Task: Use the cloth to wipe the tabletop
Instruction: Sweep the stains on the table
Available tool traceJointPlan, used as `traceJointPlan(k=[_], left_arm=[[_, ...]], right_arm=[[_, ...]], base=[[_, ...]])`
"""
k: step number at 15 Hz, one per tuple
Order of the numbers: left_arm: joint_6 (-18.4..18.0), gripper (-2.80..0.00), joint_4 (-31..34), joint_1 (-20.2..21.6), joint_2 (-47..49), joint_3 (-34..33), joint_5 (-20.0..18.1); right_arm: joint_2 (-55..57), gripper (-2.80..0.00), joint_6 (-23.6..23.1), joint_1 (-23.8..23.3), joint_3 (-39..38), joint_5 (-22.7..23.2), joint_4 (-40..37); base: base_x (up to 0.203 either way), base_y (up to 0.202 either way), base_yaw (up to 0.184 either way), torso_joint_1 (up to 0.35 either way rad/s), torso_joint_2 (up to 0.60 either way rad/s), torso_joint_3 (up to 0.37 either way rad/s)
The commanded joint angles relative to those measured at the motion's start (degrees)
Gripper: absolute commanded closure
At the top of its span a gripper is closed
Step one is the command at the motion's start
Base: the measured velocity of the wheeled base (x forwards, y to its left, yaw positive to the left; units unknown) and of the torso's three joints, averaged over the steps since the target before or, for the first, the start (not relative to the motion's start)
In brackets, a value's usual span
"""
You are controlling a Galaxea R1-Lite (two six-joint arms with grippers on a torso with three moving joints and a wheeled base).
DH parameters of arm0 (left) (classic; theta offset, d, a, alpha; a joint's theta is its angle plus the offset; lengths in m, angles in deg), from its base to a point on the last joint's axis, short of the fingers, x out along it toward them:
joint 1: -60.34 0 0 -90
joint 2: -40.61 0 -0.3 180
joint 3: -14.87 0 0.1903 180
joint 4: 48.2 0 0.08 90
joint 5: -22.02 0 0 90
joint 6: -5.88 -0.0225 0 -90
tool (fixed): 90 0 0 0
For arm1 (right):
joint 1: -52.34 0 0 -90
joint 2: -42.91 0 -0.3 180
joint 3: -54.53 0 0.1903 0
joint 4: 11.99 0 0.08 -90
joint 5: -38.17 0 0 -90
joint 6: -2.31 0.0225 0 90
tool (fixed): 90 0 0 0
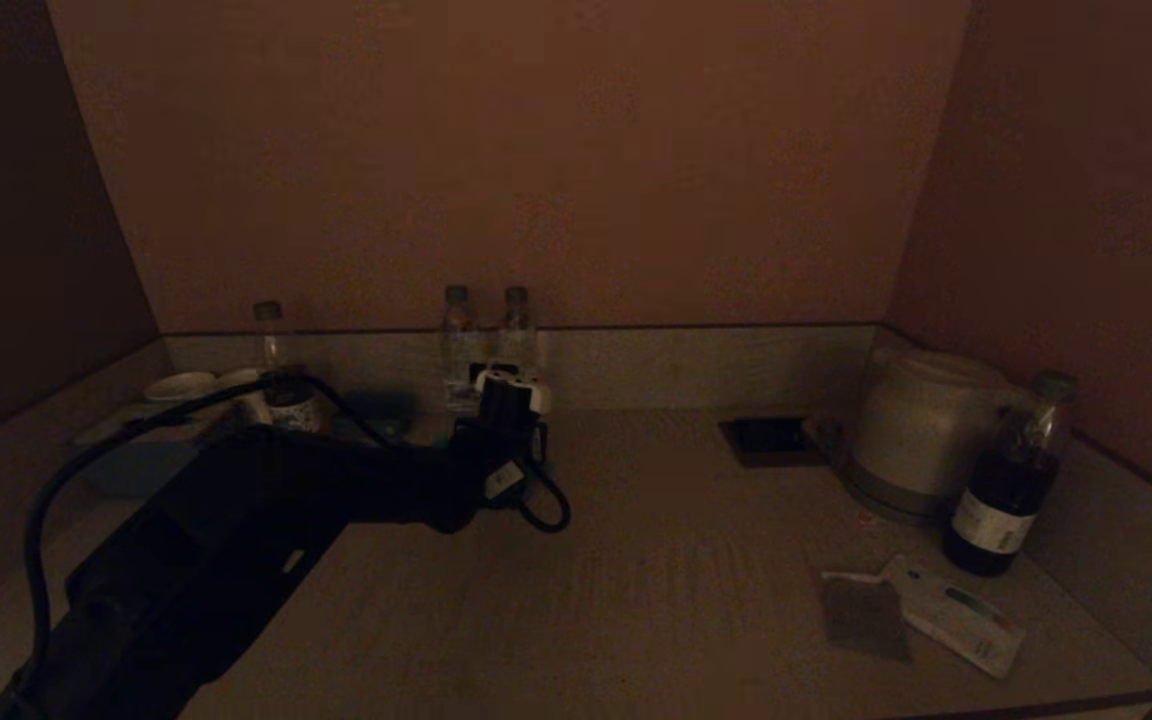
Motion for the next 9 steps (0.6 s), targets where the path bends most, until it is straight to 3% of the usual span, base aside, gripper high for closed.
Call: traceJointPlan(k=[1, 9], left_arm=[[0.10, 0.00, -0.21, -2.58, -0.56, -1.38, 0.21], [5.14, 0.00, 0.60, -9.32, -6.64, -10.15, 0.12]], right_arm=[[0.01, 0.00, 0.00, 0.03, 0.00, 0.01, -0.01], [0.01, 0.00, 0.00, 0.03, 0.00, 0.01, -0.01]], base=[[0.000, 0.000, 0.000, 0.000, 0.00, 0.000], [0.000, 0.000, 0.000, 0.000, 0.00, 0.000]])
